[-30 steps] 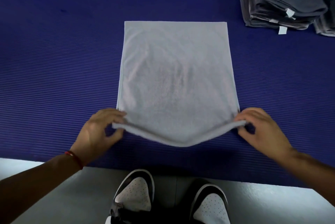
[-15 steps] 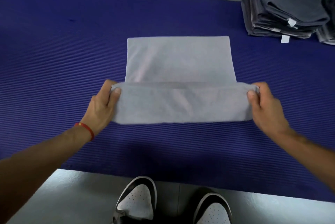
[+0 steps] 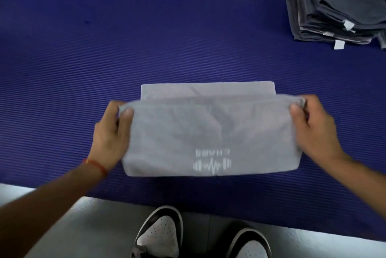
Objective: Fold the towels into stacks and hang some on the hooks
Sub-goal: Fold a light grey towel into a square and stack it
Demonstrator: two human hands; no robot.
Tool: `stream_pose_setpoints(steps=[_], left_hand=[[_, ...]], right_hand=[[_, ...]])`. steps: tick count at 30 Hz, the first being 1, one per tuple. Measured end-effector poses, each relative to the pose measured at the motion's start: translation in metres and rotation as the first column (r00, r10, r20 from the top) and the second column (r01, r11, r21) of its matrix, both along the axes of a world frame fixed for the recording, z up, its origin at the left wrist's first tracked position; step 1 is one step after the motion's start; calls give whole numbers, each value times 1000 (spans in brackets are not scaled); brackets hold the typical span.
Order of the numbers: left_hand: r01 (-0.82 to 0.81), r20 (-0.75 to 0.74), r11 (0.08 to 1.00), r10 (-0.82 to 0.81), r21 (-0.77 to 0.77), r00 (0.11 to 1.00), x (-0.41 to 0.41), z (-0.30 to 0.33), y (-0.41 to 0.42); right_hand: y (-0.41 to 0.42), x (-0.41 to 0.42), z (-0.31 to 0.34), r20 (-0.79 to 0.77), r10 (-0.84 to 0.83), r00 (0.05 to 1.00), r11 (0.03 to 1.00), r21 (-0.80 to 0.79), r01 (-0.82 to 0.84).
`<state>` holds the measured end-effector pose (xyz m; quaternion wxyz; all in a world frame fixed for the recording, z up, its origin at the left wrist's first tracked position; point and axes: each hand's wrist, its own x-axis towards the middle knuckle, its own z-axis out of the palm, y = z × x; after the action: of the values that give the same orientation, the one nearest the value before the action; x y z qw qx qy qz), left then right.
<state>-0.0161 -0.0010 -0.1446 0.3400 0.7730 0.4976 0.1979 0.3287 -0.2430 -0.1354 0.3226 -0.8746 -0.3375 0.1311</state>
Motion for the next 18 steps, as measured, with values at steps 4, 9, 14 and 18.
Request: stream_pose_setpoints(steps=[4,9,14,18], left_hand=[[-23,-98,1000,22,-10,995,48,-25,73],[-120,-257,986,86,-119,963,66,-60,102],[-147,-275,986,120,-81,954,72,-56,95],[281,-485,904,-98,322,869,68,-49,44]], right_hand=[[55,45,-33,18,27,999,994,-105,-25],[83,66,-60,67,-10,998,948,-316,30],[83,59,-68,107,-89,990,947,-299,117],[70,44,-67,81,-211,974,896,-382,226]])
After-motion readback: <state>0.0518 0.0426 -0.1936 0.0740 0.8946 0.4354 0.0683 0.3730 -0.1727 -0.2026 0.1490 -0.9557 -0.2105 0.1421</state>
